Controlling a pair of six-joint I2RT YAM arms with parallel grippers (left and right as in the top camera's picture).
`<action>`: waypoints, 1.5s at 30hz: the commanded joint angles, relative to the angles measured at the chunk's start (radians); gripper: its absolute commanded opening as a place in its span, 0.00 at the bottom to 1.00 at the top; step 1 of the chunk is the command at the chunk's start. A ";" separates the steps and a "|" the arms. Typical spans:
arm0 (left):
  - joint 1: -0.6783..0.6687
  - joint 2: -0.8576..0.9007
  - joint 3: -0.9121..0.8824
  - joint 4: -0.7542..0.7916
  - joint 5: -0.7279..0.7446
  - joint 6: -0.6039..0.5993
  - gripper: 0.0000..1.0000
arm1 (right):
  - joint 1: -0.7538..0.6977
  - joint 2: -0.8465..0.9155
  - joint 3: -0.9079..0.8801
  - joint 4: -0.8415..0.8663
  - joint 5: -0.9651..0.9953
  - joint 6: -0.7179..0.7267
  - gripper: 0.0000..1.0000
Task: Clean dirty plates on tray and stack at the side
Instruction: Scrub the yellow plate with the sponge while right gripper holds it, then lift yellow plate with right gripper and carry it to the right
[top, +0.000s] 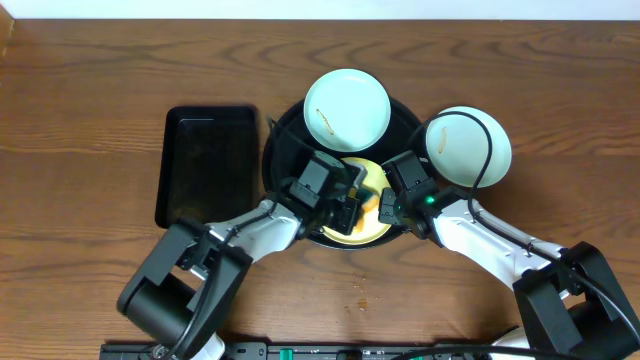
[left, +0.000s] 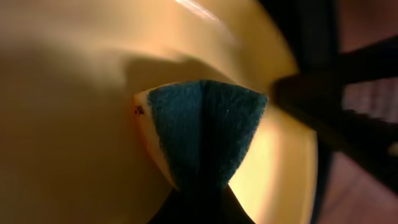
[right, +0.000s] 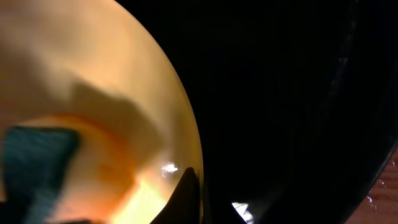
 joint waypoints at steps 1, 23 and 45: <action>0.006 0.000 0.022 0.071 0.109 -0.101 0.07 | 0.003 0.002 -0.012 -0.010 -0.041 -0.006 0.01; 0.450 -0.356 0.085 -0.199 -0.095 -0.042 0.08 | 0.005 -0.035 0.112 -0.034 0.003 -0.191 0.01; 0.810 -0.393 0.080 -0.499 -0.095 -0.046 0.08 | 0.339 -0.138 0.435 -0.075 1.192 -0.870 0.01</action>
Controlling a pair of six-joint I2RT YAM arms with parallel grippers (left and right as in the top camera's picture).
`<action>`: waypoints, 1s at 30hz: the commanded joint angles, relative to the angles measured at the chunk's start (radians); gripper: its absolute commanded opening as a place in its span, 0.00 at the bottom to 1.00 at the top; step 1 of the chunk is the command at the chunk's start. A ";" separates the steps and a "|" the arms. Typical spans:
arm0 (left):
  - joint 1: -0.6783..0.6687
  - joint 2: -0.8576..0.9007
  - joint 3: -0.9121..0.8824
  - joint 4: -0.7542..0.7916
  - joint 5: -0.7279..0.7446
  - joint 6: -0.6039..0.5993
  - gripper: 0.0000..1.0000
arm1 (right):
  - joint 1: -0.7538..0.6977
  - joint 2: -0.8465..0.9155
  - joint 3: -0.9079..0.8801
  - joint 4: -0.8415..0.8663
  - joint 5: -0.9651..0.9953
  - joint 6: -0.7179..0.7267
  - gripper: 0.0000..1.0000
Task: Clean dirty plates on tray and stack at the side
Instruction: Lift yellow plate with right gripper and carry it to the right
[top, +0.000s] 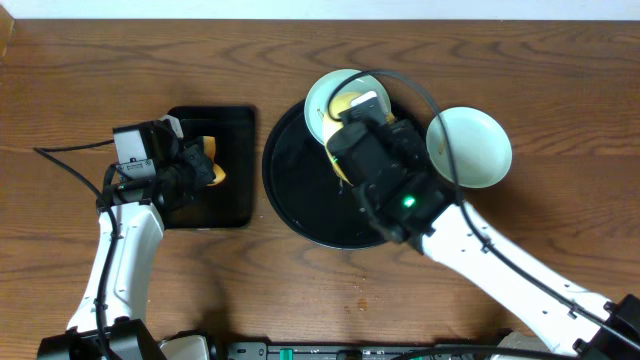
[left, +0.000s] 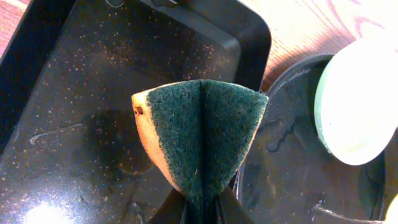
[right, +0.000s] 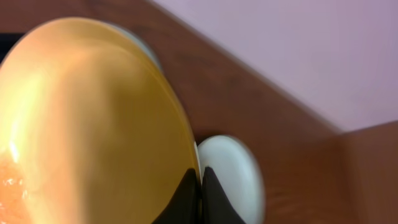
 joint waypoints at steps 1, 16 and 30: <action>0.004 0.011 0.008 -0.002 0.005 0.006 0.08 | 0.085 -0.009 0.018 0.090 0.415 -0.188 0.01; 0.004 0.011 0.000 -0.003 0.006 0.005 0.08 | 0.213 0.010 0.018 0.385 0.507 -0.520 0.01; 0.004 0.011 0.000 -0.040 0.006 0.005 0.08 | 0.194 0.018 0.013 0.325 0.491 -0.343 0.01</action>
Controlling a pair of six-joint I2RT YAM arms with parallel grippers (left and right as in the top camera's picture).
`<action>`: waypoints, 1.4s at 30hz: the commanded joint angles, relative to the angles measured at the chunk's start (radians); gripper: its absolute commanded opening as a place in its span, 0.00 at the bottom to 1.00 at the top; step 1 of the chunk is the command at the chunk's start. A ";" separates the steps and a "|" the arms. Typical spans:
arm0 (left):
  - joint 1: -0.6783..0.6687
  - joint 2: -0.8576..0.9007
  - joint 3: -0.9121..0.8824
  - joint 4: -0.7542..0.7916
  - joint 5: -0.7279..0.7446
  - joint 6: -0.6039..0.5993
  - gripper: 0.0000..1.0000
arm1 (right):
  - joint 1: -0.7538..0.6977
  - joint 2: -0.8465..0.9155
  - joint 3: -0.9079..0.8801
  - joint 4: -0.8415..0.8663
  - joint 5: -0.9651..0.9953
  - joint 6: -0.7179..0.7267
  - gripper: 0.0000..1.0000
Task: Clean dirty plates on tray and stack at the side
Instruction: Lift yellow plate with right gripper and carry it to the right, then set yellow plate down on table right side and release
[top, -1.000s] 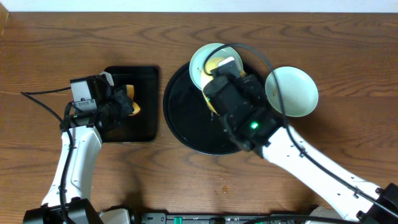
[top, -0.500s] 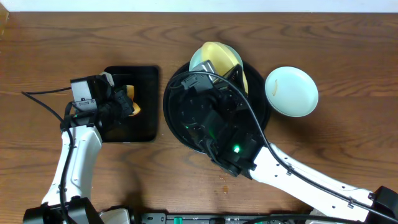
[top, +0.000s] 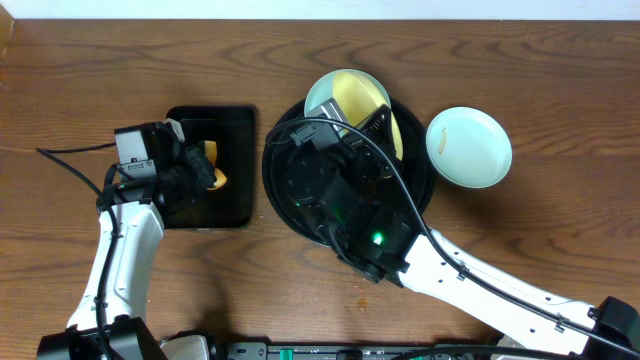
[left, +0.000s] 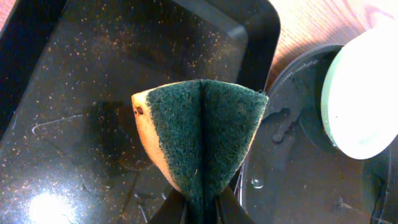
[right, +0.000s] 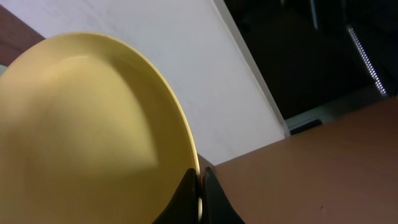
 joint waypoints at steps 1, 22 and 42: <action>0.004 0.006 0.000 -0.007 0.006 -0.001 0.08 | -0.015 0.005 0.012 -0.057 -0.011 0.178 0.01; 0.004 0.006 0.000 -0.037 0.005 -0.028 0.08 | -0.926 -0.016 0.026 -0.342 -1.901 0.812 0.01; 0.004 0.006 0.000 -0.002 0.005 0.031 0.08 | -1.681 0.341 0.026 -0.158 -1.646 0.776 0.01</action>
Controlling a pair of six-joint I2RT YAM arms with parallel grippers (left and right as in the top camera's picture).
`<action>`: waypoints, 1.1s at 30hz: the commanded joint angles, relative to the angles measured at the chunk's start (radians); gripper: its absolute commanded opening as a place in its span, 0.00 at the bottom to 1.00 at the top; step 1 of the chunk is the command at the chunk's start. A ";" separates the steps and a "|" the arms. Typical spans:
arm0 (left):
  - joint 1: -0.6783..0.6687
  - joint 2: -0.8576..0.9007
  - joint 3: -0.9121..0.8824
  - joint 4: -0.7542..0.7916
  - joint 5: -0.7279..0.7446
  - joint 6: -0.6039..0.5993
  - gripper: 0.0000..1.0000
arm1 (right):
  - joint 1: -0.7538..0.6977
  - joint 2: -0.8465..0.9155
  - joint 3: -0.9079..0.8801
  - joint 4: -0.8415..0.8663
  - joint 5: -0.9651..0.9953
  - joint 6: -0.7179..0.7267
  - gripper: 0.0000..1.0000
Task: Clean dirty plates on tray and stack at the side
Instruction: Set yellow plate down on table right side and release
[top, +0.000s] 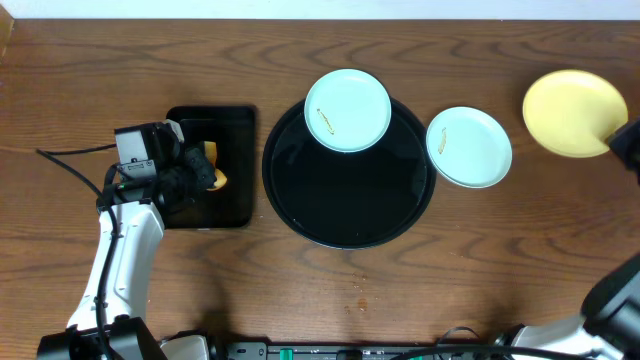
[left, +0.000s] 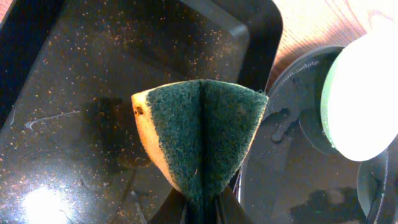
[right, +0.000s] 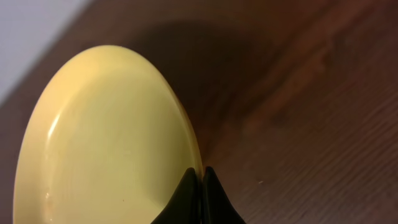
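My left gripper (left: 200, 208) is shut on a folded green-and-yellow sponge (left: 200, 134), held above the black rectangular tray (top: 210, 165). The sponge (top: 207, 165) shows small in the overhead view. My right gripper (right: 200, 186) is shut on the rim of a yellow plate (right: 106, 143), held over the table at the far right (top: 573, 112). A pale green plate (top: 347, 110) with a streak of dirt sits on the round black tray (top: 345, 210), at its far edge. Another pale green plate (top: 468, 147) lies on the table to the right of that tray.
The round black tray looks wet (left: 292, 174). The rectangular tray holds speckles and water (left: 74, 124). Bare wooden table (top: 500, 260) lies in front and to the right. A small stain (top: 358, 297) marks the wood near the front.
My right gripper with the yellow plate has moved from over the round tray to the far right of the table. The left gripper holds the sponge over the rectangular tray as before.
Both grippers were at the yellow plate on the round tray, the sponge pressed on it. Then the left gripper held the sponge over the rectangular tray while the right held the plate lifted above the round tray. Now the plate is at the far right.
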 joint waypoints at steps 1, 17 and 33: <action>0.004 0.006 0.000 0.002 0.005 0.057 0.08 | -0.012 0.104 0.014 0.036 0.003 -0.016 0.01; 0.004 0.006 0.000 0.002 0.001 0.072 0.08 | 0.003 0.169 0.129 -0.080 -0.259 -0.115 0.70; 0.004 0.006 0.000 0.000 0.001 0.072 0.08 | 0.414 0.139 0.138 -0.562 0.080 -0.030 0.37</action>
